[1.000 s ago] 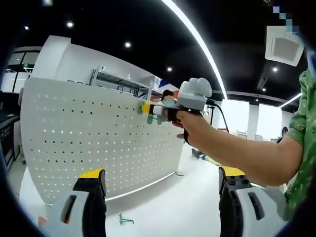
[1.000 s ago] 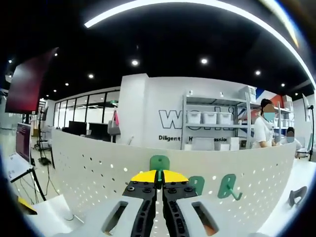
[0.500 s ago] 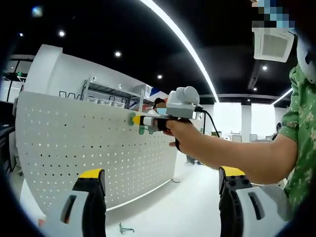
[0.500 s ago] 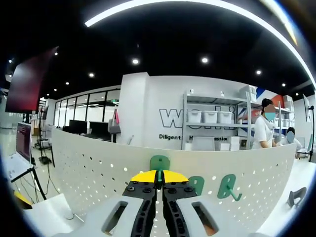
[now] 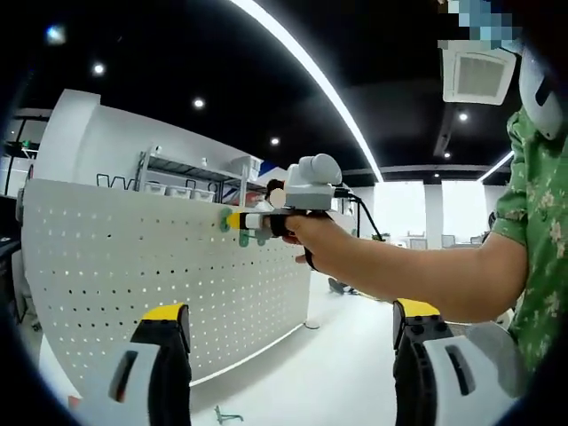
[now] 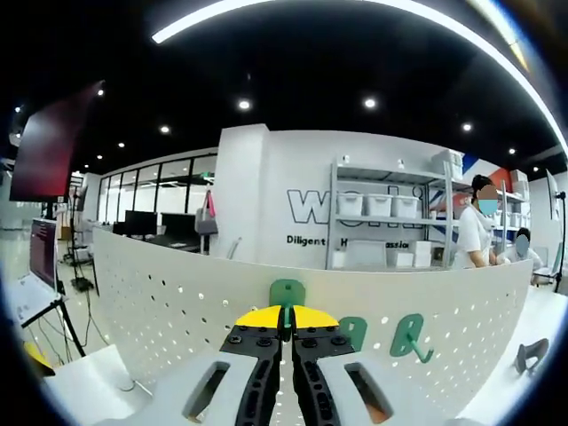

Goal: Insert the hook assembly into the mounting plate slot until the hook locks in place.

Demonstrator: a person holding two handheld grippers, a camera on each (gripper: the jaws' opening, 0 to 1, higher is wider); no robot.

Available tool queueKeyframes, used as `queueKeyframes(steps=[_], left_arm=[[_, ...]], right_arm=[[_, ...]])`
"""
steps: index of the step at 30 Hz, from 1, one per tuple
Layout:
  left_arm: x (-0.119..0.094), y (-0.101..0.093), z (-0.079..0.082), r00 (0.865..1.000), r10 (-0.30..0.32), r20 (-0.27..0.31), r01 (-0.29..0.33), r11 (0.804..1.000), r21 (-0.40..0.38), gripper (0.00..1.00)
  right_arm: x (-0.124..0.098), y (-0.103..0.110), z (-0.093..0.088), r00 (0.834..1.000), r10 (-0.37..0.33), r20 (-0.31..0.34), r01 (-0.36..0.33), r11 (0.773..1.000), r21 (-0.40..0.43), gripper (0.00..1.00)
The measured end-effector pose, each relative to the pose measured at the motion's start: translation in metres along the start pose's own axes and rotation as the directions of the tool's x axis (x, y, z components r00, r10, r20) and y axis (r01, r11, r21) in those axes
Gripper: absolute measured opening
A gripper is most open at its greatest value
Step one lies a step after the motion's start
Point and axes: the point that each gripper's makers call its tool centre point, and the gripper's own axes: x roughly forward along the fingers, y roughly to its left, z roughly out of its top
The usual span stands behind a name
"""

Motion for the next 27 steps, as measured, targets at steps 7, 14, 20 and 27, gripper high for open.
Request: queueKeyframes(steps=[7,14,20,27], left_arm=[[-0.0001,0.0006,-0.0034,1.000,-0.001,-0.010,0.001,1.000,-0.004,0.97],[-0.0005,0.0001,-0.0068,1.000,-0.003,-0.017,0.003,1.000,-0.011,0.96],[0.0000,0.0002,-0.0063,1.000,-0.004,-0.015,0.004,1.000,-0.014,0.96],[0.0007,-0.0018,-0.0077,1.000,-0.009,-0.019,0.008,1.000,-0.018,0.95]], right_arm=[[0.0009,-0.0005,-0.0002,1.000,0.002,-0.030,-0.002,1.000,0.002,0.01],[0.0003,0.0000,-0.0011,0.999,0.001,-0.045,-0.001,1.000,0.001,0.01],[-0.0017,0.0002,-0.0034,0.998,0.007,-0.058,-0.007,1.000,0.006,0.01],[-0.0038,0.0001,-0.0030,0.998,0.009,-0.060,-0.008,1.000,0.004,0.01]])
